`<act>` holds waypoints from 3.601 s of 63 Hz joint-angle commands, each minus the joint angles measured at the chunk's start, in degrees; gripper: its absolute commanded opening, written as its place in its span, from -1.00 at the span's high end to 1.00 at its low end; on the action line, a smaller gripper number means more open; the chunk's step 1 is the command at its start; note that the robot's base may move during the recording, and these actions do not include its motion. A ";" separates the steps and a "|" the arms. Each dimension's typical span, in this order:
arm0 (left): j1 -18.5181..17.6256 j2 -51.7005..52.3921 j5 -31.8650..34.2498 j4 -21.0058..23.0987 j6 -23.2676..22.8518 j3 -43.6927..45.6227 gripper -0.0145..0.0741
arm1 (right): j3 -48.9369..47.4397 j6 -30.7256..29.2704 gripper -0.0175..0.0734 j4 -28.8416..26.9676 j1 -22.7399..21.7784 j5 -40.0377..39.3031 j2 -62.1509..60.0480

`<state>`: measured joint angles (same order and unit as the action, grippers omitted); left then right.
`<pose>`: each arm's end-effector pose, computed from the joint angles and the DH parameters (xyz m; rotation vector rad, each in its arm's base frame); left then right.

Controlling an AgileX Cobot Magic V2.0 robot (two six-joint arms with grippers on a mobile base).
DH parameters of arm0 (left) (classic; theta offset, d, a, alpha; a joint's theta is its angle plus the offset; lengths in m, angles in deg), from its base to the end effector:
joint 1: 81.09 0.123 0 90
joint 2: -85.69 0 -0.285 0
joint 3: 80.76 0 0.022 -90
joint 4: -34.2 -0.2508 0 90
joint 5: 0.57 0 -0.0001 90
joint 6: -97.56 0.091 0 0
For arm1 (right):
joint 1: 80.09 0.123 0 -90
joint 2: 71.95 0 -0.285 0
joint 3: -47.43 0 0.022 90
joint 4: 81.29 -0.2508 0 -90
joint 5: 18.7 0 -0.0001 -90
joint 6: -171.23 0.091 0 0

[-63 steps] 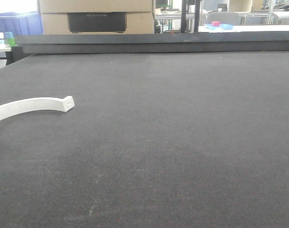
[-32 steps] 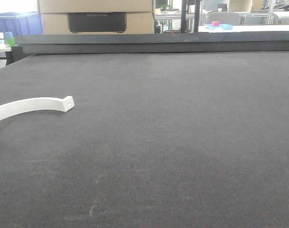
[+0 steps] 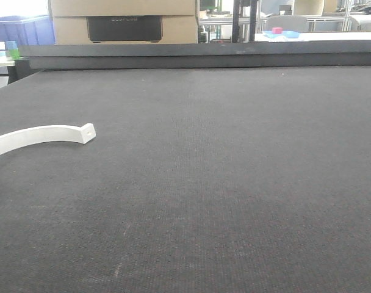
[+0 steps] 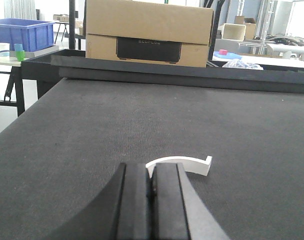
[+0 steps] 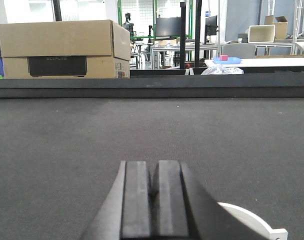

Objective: Grab PVC pipe and place in blue bin

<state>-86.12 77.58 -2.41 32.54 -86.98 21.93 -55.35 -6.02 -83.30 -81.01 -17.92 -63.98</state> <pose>0.0568 -0.0049 0.2094 0.0278 1.5237 -0.1096 0.0566 -0.0009 0.2118 0.0740 1.4989 0.0543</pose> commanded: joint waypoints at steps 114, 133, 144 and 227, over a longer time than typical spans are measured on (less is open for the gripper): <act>0.18 -68.25 -45.76 6.82 0.04 56.30 0.92 | -46.00 -1.80 0.98 -4.06 -0.23 31.69 66.91; 0.18 -68.47 -45.76 6.82 0.04 56.30 0.92 | -51.81 18.66 0.95 0.96 -0.95 40.07 77.01; 0.18 -68.47 -45.76 6.82 0.04 56.30 0.92 | -57.76 31.27 0.95 6.58 -2.42 46.04 82.59; 0.18 -68.45 -46.89 6.82 0.04 56.30 0.92 | -62.73 34.68 0.17 5.80 -4.65 45.97 96.41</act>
<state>-86.12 8.99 -49.36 38.83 -86.98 78.26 -117.62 28.50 -77.89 -85.28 28.26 32.44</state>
